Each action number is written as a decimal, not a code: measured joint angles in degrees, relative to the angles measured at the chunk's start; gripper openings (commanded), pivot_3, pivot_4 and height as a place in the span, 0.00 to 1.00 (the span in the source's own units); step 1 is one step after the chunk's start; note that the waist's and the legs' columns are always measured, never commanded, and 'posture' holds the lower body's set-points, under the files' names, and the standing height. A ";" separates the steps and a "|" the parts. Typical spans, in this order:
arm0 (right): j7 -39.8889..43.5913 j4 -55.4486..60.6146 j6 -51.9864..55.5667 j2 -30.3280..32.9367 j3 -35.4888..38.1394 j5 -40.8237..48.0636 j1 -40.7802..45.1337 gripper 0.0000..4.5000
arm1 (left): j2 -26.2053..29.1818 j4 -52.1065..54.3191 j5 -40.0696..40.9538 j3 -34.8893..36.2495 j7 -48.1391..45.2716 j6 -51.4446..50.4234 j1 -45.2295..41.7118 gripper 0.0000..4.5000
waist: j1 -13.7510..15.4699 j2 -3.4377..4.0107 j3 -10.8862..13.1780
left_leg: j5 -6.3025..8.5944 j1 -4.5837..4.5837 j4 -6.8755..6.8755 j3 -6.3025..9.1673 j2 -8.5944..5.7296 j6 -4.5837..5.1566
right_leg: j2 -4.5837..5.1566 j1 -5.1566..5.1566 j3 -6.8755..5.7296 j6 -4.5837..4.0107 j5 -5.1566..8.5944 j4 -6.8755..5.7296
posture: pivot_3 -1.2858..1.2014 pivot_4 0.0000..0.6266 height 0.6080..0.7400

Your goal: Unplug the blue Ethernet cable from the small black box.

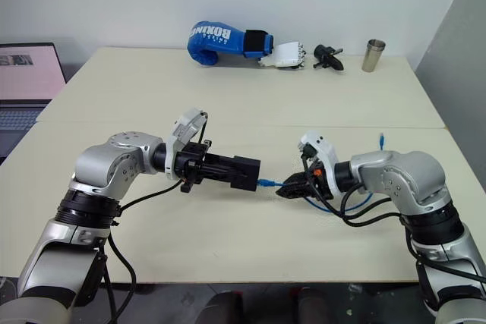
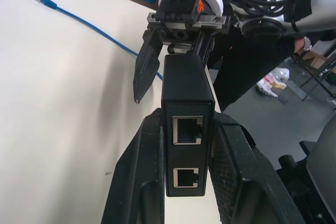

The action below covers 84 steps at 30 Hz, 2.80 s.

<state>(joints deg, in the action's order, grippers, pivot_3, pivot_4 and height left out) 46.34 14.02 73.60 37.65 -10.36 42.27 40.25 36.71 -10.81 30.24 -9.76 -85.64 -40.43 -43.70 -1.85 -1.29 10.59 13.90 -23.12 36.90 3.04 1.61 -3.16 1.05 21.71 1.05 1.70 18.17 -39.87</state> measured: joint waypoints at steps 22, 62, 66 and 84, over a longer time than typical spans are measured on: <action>-2.89 4.94 0.21 -6.46 9.03 5.30 -6.02 0.57 | -0.18 -3.38 -1.08 0.03 -1.26 -0.47 -2.10 0.18 | 0.00 0.01 0.00 | 0.00 -0.10 0.02 0.04 0.00 0.00 | 0.00 0.07 -0.04 0.00 0.00 -0.02 | 0.52 0.24 1.00; -3.86 -0.78 -4.53 -10.58 6.78 4.20 -4.73 0.15 | -0.39 -3.78 -1.17 0.03 -1.69 -1.44 -3.09 0.18 | -0.05 0.02 0.01 | 0.00 -0.10 0.02 0.03 0.01 0.00 | -0.01 0.10 -0.03 0.00 0.00 -0.05 | 0.52 0.24 1.00; -2.52 -0.78 -4.43 -10.10 6.71 4.47 -4.71 0.01 | -0.17 -3.73 -1.13 0.08 -1.63 -1.44 -3.09 0.18 | -0.04 0.02 0.01 | 0.00 -0.10 0.03 0.03 0.01 0.00 | -0.01 0.10 -0.03 0.00 0.00 -0.06 | 0.52 0.24 1.00; 0.92 -0.70 -3.96 -7.87 5.44 5.63 -5.02 0.01 | 0.65 0.03 -0.01 0.09 -2.43 -4.25 -1.21 0.18 | -0.02 0.02 0.01 | 0.00 -0.10 0.03 0.03 0.01 0.00 | -0.01 0.10 -0.03 0.00 0.00 -0.05 | 0.52 0.24 1.00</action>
<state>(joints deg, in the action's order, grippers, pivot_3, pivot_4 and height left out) 47.26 13.33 69.65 29.78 -4.92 47.90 35.22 37.37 -10.78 30.24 -9.67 -88.07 -44.68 -44.91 -1.87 -1.27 10.60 13.90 -23.22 36.94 3.07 1.62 -3.16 1.04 21.80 1.02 1.70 18.17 -39.93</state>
